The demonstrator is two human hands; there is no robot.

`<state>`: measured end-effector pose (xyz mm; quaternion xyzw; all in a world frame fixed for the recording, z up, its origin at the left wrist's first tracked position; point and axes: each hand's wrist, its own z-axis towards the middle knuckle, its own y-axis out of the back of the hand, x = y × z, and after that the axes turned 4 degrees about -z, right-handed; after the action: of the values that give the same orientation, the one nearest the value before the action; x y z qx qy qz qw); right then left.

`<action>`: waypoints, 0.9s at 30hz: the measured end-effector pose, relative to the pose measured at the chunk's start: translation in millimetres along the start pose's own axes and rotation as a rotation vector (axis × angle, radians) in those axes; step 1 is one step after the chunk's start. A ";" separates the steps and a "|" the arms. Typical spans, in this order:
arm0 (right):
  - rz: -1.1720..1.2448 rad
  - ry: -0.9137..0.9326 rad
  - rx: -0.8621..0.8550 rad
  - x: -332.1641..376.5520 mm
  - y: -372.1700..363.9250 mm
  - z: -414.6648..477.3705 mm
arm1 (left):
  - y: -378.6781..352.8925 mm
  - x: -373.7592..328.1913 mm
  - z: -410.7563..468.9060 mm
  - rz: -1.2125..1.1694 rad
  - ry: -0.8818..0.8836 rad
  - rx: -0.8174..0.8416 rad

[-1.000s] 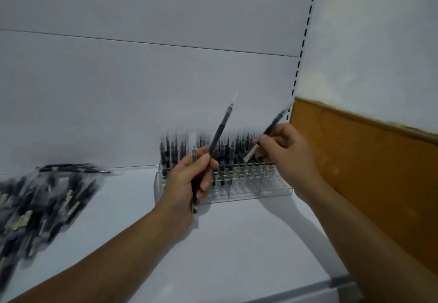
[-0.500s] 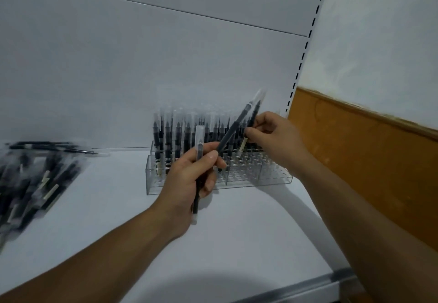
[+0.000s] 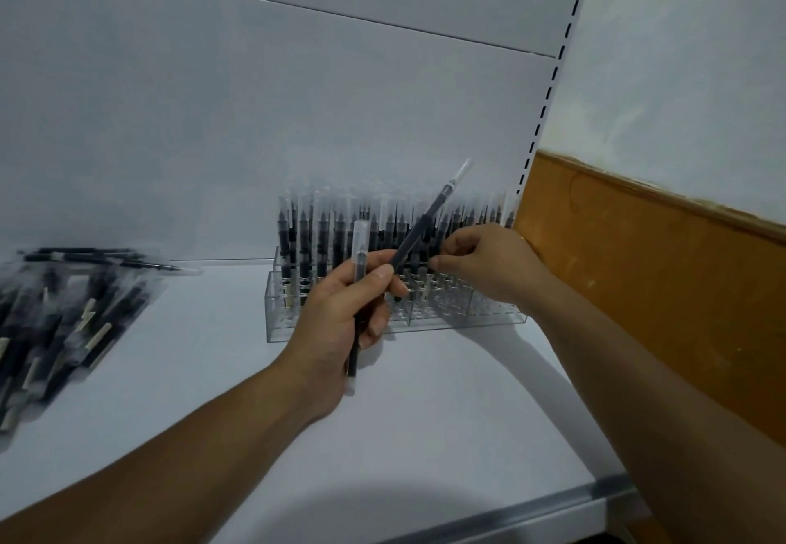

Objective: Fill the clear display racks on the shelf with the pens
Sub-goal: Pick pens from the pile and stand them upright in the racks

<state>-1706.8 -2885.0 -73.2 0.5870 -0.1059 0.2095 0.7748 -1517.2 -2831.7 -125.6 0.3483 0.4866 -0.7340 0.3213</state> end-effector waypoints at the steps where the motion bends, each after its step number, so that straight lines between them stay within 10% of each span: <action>1: -0.029 0.004 0.006 0.9 -1.3 -0.1 | -0.5 0.1 0.1 0.007 0.003 0.002; 7: -0.108 0.005 -0.023 5.2 5.2 -8.3 | 0.9 -0.4 0.0 -0.008 0.004 -0.010; 12: 0.639 0.014 0.022 9.2 3.3 -36.2 | -0.8 2.1 0.2 0.030 0.023 -0.012; 21: 0.957 0.038 -0.063 19.6 4.9 -33.0 | -2.2 3.2 -0.4 0.073 0.075 -0.024; 27: 0.609 -0.026 -0.376 0.7 19.3 -10.1 | -1.9 1.6 -0.8 0.079 0.099 0.014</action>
<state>-1715.7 -2870.9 -59.2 0.3785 -0.3223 0.4002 0.7699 -1519.5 -2830.5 -126.2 0.4053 0.4826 -0.7061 0.3230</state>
